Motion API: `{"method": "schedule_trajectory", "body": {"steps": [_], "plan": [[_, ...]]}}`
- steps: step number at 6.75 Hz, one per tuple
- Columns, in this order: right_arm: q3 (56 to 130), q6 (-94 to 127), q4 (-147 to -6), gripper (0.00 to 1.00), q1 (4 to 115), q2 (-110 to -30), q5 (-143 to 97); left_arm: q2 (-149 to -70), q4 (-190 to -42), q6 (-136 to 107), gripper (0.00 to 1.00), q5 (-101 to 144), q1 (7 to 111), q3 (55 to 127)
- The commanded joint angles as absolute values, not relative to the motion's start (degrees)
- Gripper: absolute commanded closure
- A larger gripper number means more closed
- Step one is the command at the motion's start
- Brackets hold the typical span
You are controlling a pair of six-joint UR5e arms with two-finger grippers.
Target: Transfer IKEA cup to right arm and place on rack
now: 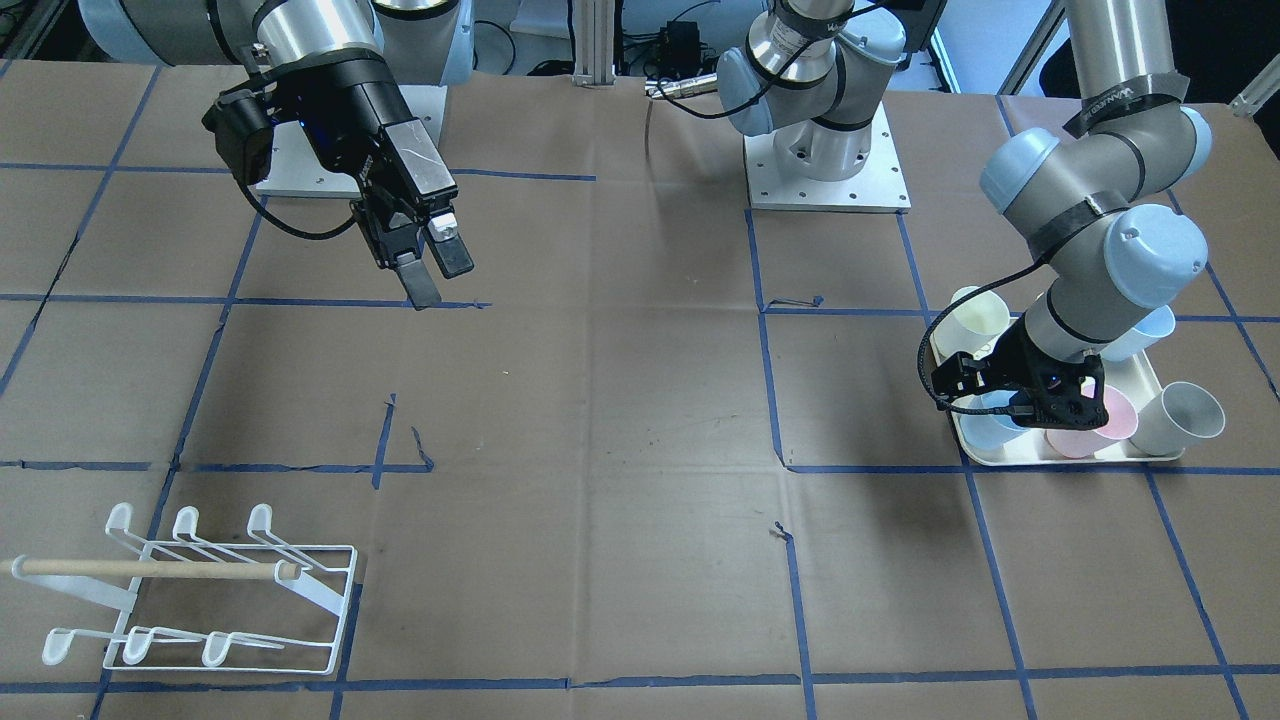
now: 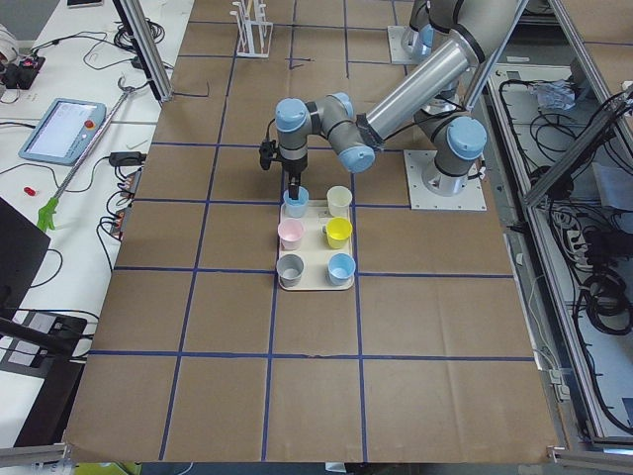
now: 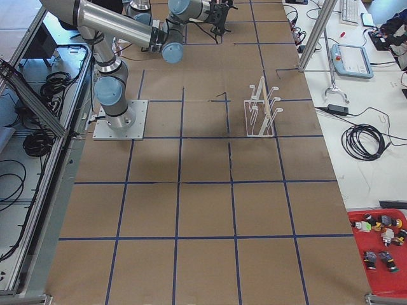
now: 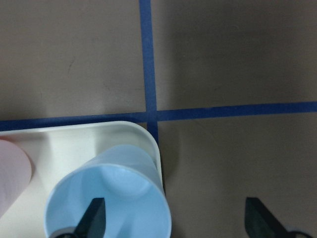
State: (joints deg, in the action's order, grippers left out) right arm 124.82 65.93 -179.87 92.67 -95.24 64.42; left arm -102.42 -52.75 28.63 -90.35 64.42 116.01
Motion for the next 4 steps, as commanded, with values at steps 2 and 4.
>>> {"method": "schedule_trajectory", "body": {"steps": [2, 4], "plan": [[132.5, 73.5, -192.6, 0.0, 92.7, -95.2, 61.5, -102.2, -52.7, 29.0, 0.73, -90.5, 64.3, 115.4], [132.6, 73.4, -192.5, 0.0, 92.7, -95.1, 61.5, -101.8, -52.7, 29.3, 1.0, -90.6, 64.2, 115.2]]}}
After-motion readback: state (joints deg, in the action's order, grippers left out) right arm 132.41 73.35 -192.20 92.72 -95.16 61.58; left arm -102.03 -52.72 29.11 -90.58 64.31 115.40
